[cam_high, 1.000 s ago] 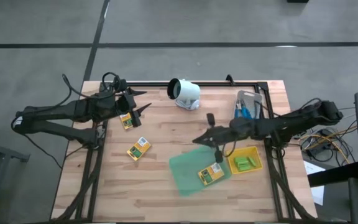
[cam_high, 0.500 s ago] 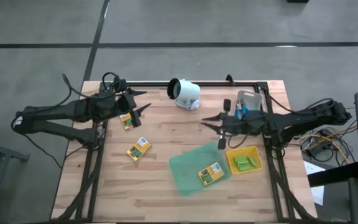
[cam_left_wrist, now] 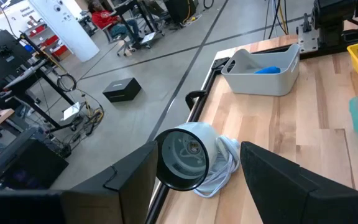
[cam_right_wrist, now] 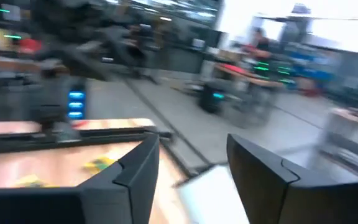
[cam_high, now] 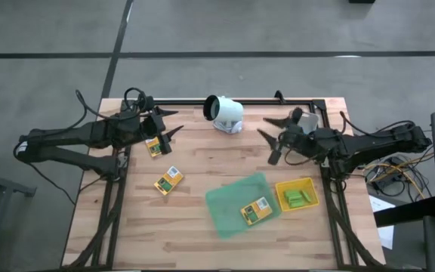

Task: Pick & Place School Supplies
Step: Put the yellow crayon box into the green bin

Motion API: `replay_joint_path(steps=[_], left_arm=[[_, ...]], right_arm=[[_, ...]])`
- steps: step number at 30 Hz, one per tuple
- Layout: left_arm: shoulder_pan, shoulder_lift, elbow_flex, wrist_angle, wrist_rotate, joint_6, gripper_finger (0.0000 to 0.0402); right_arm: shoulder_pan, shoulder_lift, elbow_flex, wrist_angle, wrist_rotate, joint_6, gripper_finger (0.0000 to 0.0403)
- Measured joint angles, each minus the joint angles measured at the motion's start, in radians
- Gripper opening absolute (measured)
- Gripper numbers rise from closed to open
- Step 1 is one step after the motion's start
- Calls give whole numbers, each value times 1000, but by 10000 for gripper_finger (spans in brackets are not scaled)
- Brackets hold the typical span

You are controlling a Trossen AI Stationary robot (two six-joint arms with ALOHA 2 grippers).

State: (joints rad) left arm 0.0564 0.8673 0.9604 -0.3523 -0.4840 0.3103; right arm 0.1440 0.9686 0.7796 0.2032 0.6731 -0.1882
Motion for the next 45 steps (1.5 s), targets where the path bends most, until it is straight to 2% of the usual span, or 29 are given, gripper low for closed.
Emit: replay_joint_path(steps=[4, 7, 9, 13, 21, 29, 45], left_arm=[[0, 0, 0, 0, 0, 0, 236], [0, 0, 0, 0, 0, 0, 236], [0, 0, 0, 0, 0, 0, 236], [0, 0, 0, -1, 0, 0, 236], [0, 0, 0, -1, 0, 0, 236], [0, 0, 0, -1, 0, 0, 236], [-1, 0, 0, -5, 0, -32, 236]], right_arm=[[0, -6, 0, -16, 214, -132, 201], [-2, -12, 0, -9, 277, -180, 203], [-1, -25, 0, -12, 250, -103, 203], [0, -44, 0, -57, 117, 85, 203], [0, -49, 0, -175, -96, 238, 203], [0, -51, 0, -171, -99, 307, 203], [0, -49, 0, -171, -98, 284, 203]])
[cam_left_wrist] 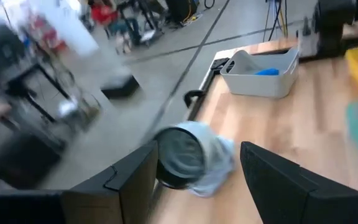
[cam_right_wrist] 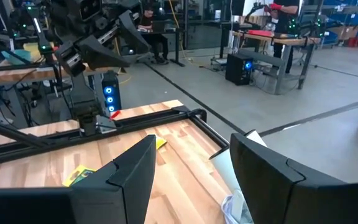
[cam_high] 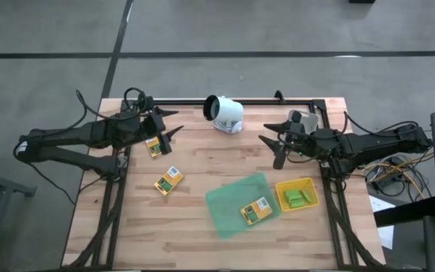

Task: Pick & Place School Supplies
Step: Put the yellow crayon box into the green bin

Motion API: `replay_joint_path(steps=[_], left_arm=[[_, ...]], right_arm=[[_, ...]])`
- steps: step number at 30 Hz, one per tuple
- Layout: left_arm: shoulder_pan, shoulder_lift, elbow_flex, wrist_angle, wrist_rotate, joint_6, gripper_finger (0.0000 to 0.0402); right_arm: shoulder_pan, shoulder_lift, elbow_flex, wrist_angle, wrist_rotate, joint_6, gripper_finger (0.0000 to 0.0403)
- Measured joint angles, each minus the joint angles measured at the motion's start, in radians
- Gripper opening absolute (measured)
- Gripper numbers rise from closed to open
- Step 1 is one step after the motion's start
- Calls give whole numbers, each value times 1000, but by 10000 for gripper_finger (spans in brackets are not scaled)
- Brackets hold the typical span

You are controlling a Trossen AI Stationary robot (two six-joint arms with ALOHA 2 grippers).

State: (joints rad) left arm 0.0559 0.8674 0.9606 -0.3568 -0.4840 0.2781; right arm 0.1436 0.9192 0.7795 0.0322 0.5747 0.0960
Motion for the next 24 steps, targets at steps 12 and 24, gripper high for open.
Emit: replay_joint_path(steps=[12, 24], left_arm=[[-33, -4, 19, -415, 73, -844, 236], [-154, -6, 16, -641, 90, -1589, 236]], right_arm=[[0, 0, 0, 0, 0, -1, 203], [0, 1, 0, 0, 0, -1, 203]])
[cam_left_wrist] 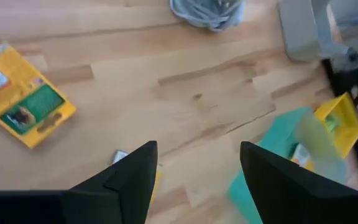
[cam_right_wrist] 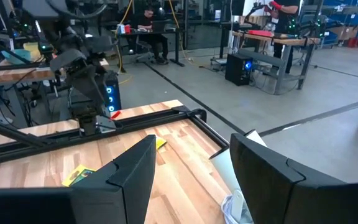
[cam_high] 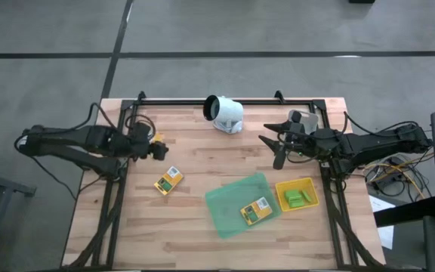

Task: Pick & Place School Supplies
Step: Put the yellow crayon box into the green bin

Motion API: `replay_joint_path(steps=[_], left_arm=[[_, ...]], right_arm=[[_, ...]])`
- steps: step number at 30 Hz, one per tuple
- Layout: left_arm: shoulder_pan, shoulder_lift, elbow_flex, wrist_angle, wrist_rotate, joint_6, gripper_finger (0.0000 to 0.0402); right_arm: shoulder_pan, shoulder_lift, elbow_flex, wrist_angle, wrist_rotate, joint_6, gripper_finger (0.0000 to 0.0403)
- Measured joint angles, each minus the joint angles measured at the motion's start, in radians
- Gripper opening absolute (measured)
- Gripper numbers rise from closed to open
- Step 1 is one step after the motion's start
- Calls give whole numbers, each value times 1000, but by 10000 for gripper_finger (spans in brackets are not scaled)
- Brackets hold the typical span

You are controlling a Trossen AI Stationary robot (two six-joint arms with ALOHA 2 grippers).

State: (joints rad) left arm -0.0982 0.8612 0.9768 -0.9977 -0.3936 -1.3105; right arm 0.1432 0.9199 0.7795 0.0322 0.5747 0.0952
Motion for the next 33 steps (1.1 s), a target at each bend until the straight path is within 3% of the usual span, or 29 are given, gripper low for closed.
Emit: replay_joint_path(steps=[4, 6, 10, 15, 17, 23, 29, 33], left_arm=[[-28, 11, 0, 2, 0, -222, 236], [-30, 18, -1, -11, 74, -354, 236], [-43, 28, -24, -76, 100, -447, 236], [-130, 85, -98, 84, 75, -551, 236], [-175, 109, -117, 138, 44, -582, 236], [-336, 166, -116, 142, -178, -846, 236], [-452, 261, -111, 187, -300, -1016, 235], [-515, 324, -111, 175, -317, -1163, 235]], right_arm=[[0, 0, 0, 0, 0, -1, 203], [0, 0, 0, 0, 0, 1, 203], [0, 0, 0, 0, 0, 0, 203], [0, 0, 0, 0, 0, 1, 203], [0, 0, 0, 0, 0, 1, 203], [0, 0, 0, 0, 0, 0, 203], [0, 0, 0, 0, 0, 1, 203], [0, 0, 0, 0, 0, 0, 203]])
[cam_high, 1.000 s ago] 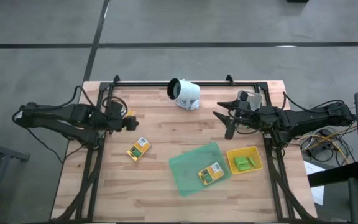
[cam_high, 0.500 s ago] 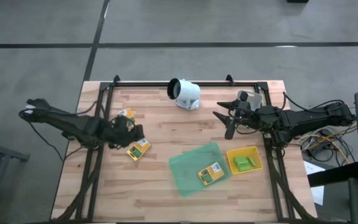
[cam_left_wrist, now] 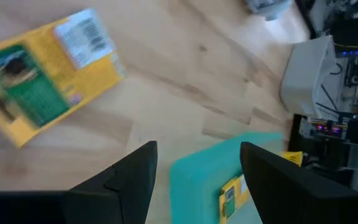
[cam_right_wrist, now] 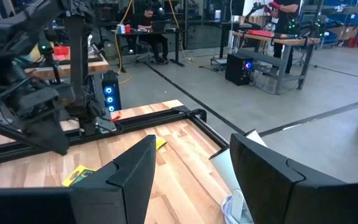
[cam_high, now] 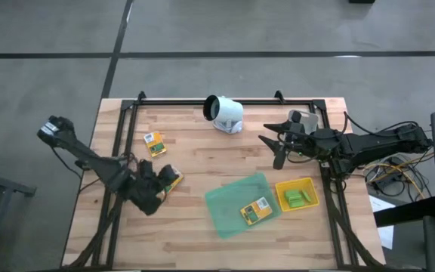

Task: Pick & Place School Supplies
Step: Put the yellow crayon box into the green bin

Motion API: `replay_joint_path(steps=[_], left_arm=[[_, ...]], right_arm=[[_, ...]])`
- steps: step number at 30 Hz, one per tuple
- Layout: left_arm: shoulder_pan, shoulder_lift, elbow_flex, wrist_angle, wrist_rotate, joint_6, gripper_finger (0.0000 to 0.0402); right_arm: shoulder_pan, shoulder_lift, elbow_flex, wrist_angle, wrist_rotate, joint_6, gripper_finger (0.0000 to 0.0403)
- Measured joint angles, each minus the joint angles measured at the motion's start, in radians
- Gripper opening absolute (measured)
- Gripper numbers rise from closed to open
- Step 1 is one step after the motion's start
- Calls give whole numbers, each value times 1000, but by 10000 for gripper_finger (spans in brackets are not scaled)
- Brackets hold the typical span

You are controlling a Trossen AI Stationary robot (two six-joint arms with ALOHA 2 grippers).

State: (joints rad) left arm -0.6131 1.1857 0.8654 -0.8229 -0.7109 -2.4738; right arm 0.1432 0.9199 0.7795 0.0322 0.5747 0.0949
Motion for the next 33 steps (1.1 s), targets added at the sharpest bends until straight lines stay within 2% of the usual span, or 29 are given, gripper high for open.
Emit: replay_joint_path(steps=[7, 10, 18, 24, 33], left_arm=[[-86, 51, -2, -70, 0, -188, 235], [-104, 59, -2, -121, 83, -253, 235], [-104, 89, -2, -174, 222, -301, 235], [-104, 124, -3, -219, 241, -383, 235], [-112, 186, -4, -181, 292, -412, 235]], right_arm=[[0, 0, 0, 0, 0, 2, 203], [0, 0, 0, 0, 0, 1, 203], [0, 0, 0, 0, 0, 0, 203], [0, 0, 0, 0, 0, -1, 203], [0, 0, 0, 0, 0, -1, 203]])
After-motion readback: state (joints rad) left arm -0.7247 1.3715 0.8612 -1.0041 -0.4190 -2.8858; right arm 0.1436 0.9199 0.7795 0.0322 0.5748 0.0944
